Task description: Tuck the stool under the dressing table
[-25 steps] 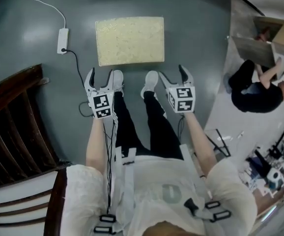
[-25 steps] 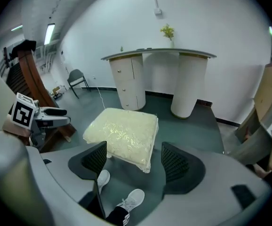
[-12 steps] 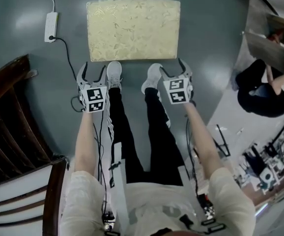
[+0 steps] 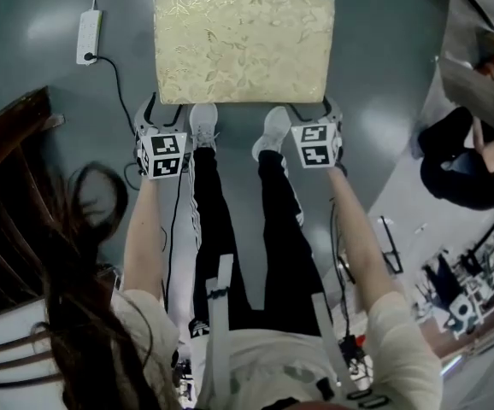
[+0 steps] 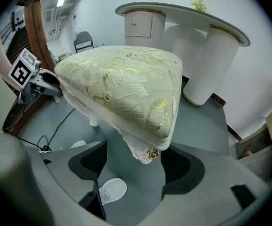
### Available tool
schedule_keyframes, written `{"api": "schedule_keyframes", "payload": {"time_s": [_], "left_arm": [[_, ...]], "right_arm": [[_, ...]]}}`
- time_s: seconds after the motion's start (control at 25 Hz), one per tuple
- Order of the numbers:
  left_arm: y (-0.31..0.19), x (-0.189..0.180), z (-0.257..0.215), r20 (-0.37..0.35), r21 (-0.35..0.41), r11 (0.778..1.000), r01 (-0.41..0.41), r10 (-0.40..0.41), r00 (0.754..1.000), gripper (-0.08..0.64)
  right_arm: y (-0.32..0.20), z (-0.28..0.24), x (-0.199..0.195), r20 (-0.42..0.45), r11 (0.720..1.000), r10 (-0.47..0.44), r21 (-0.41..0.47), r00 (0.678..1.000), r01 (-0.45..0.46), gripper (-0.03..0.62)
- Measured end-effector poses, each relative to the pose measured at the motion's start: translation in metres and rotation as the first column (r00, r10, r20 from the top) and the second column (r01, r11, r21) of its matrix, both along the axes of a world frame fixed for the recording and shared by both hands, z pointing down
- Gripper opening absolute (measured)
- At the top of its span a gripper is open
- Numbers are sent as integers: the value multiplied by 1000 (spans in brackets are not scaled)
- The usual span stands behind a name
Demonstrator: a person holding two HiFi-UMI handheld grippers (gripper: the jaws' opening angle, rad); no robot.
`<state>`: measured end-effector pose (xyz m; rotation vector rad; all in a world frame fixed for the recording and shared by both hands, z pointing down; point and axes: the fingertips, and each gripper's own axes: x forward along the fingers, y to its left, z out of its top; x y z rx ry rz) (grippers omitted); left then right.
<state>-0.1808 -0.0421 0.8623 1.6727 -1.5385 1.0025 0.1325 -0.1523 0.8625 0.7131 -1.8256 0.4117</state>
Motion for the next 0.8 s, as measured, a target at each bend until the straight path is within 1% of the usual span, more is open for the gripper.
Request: {"api": "schedule_keyframes", "payload": {"time_s": [0.12, 0.36, 0.52, 0.56, 0.64, 0.72, 0.8], "left_arm": [[-6, -4, 3, -1, -2, 1000, -19, 19, 1000, 299], [-10, 0, 13, -40, -8, 999, -53, 52, 998, 299], [-14, 3, 15, -57, -6, 995, -99, 99, 993, 299], [-15, 5, 16, -63, -5, 993, -116, 115, 991, 299], [-20, 8, 18, -72, 1, 988, -154, 154, 985, 299], [-26, 10, 19, -74, 1, 981, -193, 193, 978, 299], [-29, 11, 18, -78, 5, 977, -213, 213, 974, 299]], "right_arm": [[-3, 6, 0, -1, 999, 37, -10, 999, -37, 360], [-8, 10, -6, 12, 998, 64, -16, 998, -64, 360], [-12, 12, -6, 2, 996, 83, -13, 997, -83, 357], [-14, 13, -5, -7, 996, 87, -7, 996, -87, 349], [-17, 14, -2, -20, 995, 97, 3, 995, -97, 298], [-19, 14, -2, -25, 996, 93, 7, 995, -93, 297], [-20, 15, -1, -28, 997, 80, 11, 996, -80, 293]]}}
